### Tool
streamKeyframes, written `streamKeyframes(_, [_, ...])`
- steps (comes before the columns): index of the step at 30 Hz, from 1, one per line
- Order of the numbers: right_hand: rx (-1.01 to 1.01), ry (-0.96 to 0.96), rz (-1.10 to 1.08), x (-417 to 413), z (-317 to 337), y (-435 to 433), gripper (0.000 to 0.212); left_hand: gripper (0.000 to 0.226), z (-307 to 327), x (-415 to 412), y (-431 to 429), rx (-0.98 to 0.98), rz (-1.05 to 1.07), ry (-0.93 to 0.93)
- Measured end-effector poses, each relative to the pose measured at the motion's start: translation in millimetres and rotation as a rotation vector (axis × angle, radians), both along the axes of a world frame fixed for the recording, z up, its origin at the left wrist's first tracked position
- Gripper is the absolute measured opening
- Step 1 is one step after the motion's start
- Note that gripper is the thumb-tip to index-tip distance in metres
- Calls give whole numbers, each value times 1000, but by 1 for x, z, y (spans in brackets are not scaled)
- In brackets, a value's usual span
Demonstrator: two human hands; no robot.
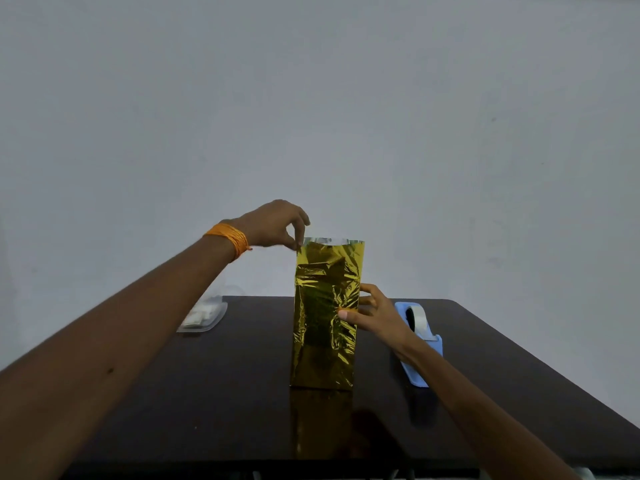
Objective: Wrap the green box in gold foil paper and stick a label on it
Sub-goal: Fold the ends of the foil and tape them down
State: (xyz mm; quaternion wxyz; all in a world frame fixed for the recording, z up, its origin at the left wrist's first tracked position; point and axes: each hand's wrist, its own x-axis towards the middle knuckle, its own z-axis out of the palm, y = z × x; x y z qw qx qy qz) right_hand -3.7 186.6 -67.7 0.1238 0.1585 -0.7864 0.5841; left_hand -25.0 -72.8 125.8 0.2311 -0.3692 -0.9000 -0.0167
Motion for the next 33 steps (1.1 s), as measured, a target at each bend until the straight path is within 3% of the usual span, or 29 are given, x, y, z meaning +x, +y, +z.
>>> streamKeyframes(6, [29,16,-1,1,3,-2,82,10,21,8,-9,440,-98,-47])
streamKeyframes(10, [33,17,-4,2,3,-3,83,38,0,7,5,204,-13,-256])
streamKeyframes(12, [35,12,-3,2,2,-3,83,47,-11,3,12,120,12,-268])
streamKeyframes(19, [28,-12,1,3,6,-1,81,23,-12,8,16,254,-119,-298])
streamKeyframes(24, [44,16,-6,1,5,-5,89,47,-12,25,31,403,-87,-191])
streamKeyframes(28, [43,16,-13,0,5,-4,88,58,-16,29,73,302,15,-204])
streamKeyframes(33, [58,-9,-8,5,9,-6,80,35,-20,13,113,178,142,-242])
